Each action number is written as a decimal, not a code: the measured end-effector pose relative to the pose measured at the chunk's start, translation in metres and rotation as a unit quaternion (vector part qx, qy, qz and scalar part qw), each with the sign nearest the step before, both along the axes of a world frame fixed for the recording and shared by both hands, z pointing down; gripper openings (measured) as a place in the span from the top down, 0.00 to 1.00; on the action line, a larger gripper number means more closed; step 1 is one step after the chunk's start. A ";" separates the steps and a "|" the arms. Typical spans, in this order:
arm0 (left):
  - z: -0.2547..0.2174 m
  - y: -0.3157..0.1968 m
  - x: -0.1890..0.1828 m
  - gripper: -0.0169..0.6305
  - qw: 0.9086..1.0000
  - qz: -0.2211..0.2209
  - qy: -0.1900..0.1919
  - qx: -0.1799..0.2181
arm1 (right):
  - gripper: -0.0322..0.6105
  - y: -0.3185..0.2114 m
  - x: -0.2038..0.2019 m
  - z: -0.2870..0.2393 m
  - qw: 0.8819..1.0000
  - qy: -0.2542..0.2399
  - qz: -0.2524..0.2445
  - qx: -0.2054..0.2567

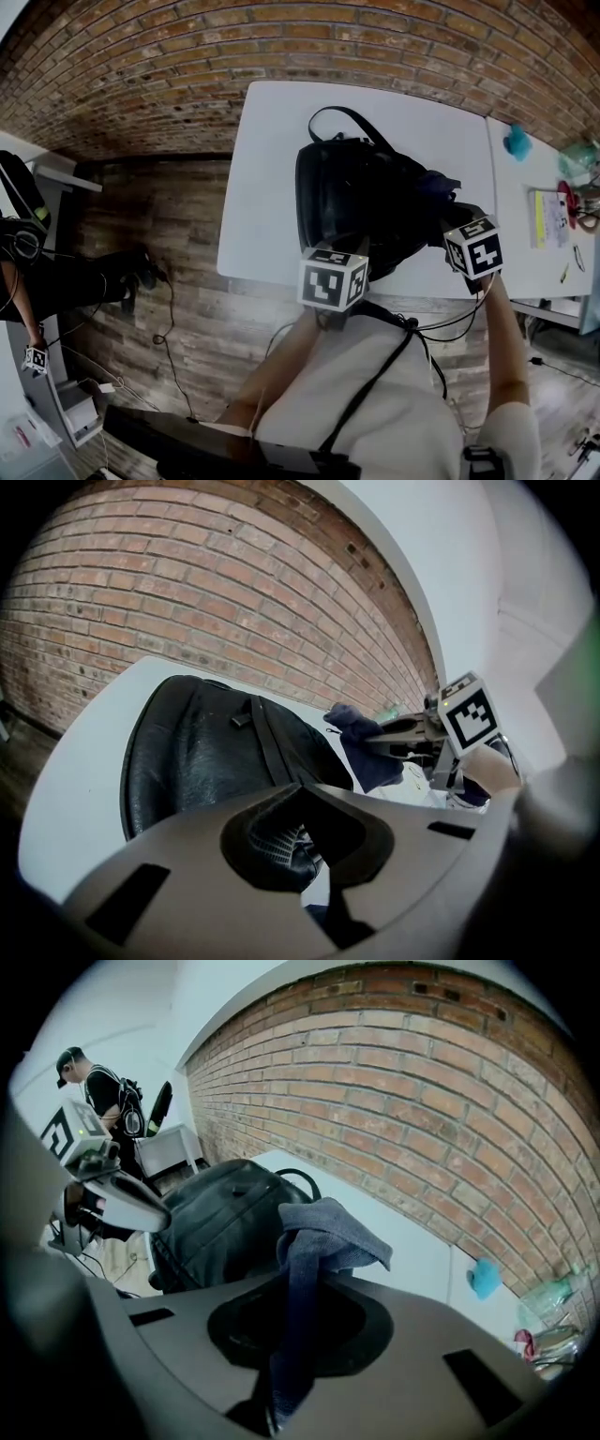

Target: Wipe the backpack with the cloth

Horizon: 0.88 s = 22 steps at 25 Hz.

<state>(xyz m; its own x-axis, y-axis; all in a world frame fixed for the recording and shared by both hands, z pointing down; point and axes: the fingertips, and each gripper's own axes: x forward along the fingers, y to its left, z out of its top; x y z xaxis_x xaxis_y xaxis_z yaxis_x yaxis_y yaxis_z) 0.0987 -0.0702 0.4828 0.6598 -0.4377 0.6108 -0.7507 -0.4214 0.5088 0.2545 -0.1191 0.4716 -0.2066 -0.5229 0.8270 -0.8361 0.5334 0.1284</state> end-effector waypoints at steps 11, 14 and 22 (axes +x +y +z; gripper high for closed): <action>0.003 -0.006 -0.002 0.97 1.000 -0.003 -0.004 -0.008 | 0.88 -0.081 0.021 0.008 0.998 -0.009 0.038 0.042; 0.005 -0.010 -0.002 0.97 1.000 -0.004 -0.007 -0.010 | 0.88 -0.094 0.023 0.019 0.999 -0.007 0.039 0.035; 0.006 -0.019 -0.001 0.97 1.000 -0.008 -0.008 -0.015 | 0.88 -0.108 0.023 0.052 0.999 0.010 0.040 -0.001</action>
